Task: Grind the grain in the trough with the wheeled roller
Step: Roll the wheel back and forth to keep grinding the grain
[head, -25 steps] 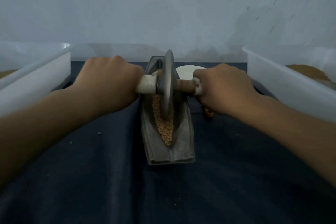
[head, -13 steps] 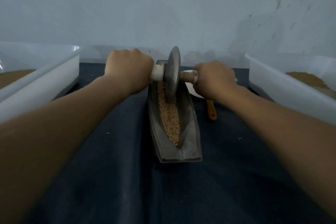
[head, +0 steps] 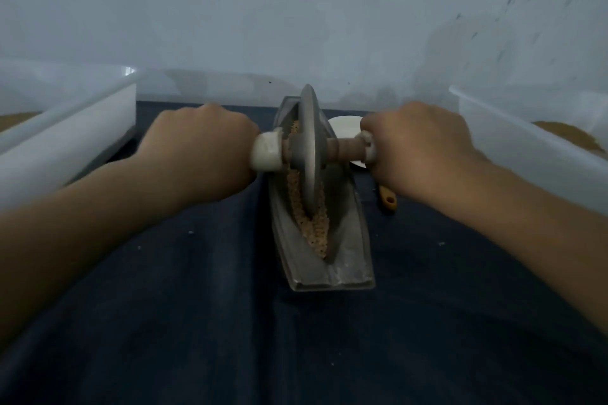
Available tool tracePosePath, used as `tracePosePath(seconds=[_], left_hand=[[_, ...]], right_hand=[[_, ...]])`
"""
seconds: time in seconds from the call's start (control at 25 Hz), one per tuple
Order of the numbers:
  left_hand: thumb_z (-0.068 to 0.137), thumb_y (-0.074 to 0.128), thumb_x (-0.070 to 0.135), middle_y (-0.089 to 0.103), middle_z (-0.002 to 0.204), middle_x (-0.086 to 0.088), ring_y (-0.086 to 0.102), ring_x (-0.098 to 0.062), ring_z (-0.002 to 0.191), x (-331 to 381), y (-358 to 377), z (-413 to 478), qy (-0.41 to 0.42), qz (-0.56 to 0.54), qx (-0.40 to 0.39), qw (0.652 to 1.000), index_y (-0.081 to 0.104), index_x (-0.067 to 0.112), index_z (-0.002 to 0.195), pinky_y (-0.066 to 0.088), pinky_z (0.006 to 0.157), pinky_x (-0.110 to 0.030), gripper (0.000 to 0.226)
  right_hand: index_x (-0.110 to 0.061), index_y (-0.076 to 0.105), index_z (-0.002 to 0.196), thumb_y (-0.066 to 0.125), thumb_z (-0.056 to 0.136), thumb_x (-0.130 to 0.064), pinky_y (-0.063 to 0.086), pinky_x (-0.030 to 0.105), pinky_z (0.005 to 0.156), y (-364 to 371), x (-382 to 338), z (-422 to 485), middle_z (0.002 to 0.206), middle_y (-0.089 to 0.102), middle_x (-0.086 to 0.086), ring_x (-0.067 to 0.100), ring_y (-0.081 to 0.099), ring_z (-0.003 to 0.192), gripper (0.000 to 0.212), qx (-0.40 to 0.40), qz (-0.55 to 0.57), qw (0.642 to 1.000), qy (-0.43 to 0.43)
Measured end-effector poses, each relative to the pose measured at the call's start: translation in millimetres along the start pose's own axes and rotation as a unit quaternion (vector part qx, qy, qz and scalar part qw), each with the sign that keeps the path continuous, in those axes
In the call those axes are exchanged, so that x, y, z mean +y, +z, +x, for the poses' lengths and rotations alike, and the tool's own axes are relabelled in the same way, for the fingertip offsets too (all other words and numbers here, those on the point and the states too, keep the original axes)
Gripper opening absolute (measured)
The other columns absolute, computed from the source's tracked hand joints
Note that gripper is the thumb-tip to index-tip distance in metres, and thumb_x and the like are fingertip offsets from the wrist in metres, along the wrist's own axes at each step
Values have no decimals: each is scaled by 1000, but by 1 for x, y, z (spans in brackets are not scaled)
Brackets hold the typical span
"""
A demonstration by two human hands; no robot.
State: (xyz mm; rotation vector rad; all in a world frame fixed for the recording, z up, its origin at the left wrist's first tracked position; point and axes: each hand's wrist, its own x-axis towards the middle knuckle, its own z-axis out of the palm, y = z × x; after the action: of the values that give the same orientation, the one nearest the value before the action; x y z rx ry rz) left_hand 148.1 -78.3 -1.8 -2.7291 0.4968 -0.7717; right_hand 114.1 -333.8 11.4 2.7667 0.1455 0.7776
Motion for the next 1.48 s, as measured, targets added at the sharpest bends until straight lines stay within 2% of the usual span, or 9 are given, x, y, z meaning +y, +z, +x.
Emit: tracePosePath(seconds=[0.24, 0.48, 0.64, 0.8, 0.92, 1.08, 1.24, 1.36, 1.48], left_hand=[[88, 58, 30, 45, 73, -1, 56, -29, 68, 12, -6, 34, -27, 34, -9, 999, 63, 24, 91, 37, 58, -34, 9], [66, 52, 51, 24, 53, 12, 25, -18, 43, -7, -24, -29, 62, -18, 89, 994, 49, 31, 63, 26, 46, -21, 20], [73, 58, 49, 37, 56, 6, 44, -24, 46, 1, -12, -8, 41, 36, 67, 996, 63, 32, 72, 32, 48, -26, 18], [85, 61, 38, 54, 79, -5, 58, -31, 71, 10, 7, 48, -25, 19, 9, 999, 66, 26, 93, 36, 60, -35, 15], [84, 62, 44, 57, 82, -3, 61, -31, 76, 8, 4, 43, -22, 4, -12, 1000, 67, 27, 95, 39, 61, -35, 21], [75, 65, 50, 32, 59, 7, 53, -28, 54, 5, -20, -9, 53, 9, 52, 997, 57, 26, 70, 31, 50, -26, 26], [55, 79, 36, 18, 53, 6, 30, -21, 37, 6, -36, -16, 58, 58, 109, 991, 49, 27, 56, 9, 50, -15, 31], [75, 67, 33, 32, 59, 3, 52, -28, 54, 12, -15, 10, 51, 72, 43, 995, 57, 27, 72, 21, 47, -24, 13], [86, 59, 31, 54, 79, -3, 63, -31, 76, 11, -3, 42, 9, 33, -2, 999, 65, 27, 94, 39, 58, -35, 11]], right_hand=[[-27, 56, 83, 60, 85, -13, 34, 29, 54, 18, -6, 33, 80, 58, 1, 24, 57, 74, 15, -63, 67, 995, 43], [-36, 28, 62, 66, 60, -26, 27, 20, 43, -21, 16, -39, 49, 33, -11, 13, 33, 41, 39, 27, 49, 996, -76], [-33, 39, 61, 75, 63, -23, 20, 20, 48, -4, 4, -17, 53, 38, -9, 10, 31, 46, 38, -1, 32, 999, -3], [-26, 59, 82, 59, 85, -15, 27, 26, 50, 26, -4, 43, 75, 55, 1, 23, 55, 69, 11, -43, 48, 997, 43], [-27, 53, 79, 61, 84, -17, 27, 26, 50, 23, -2, 39, 76, 56, 1, 23, 51, 67, 14, -19, 50, 998, 24], [-31, 41, 70, 69, 71, -30, 20, 22, 46, 3, 7, -19, 58, 42, -8, 16, 39, 50, 28, 16, 41, 999, -12], [-33, 44, 69, 62, 67, -44, 29, 22, 45, -2, 17, -51, 52, 42, -9, 18, 44, 46, 21, 5, 86, 996, 4], [-31, 45, 68, 65, 73, -38, 25, 25, 48, 12, 7, -20, 61, 47, -6, 21, 46, 55, 22, -19, 60, 997, 34], [-27, 53, 76, 59, 87, -28, 28, 28, 52, 25, -3, 28, 72, 53, -4, 24, 54, 69, 13, -43, 64, 996, 51]])
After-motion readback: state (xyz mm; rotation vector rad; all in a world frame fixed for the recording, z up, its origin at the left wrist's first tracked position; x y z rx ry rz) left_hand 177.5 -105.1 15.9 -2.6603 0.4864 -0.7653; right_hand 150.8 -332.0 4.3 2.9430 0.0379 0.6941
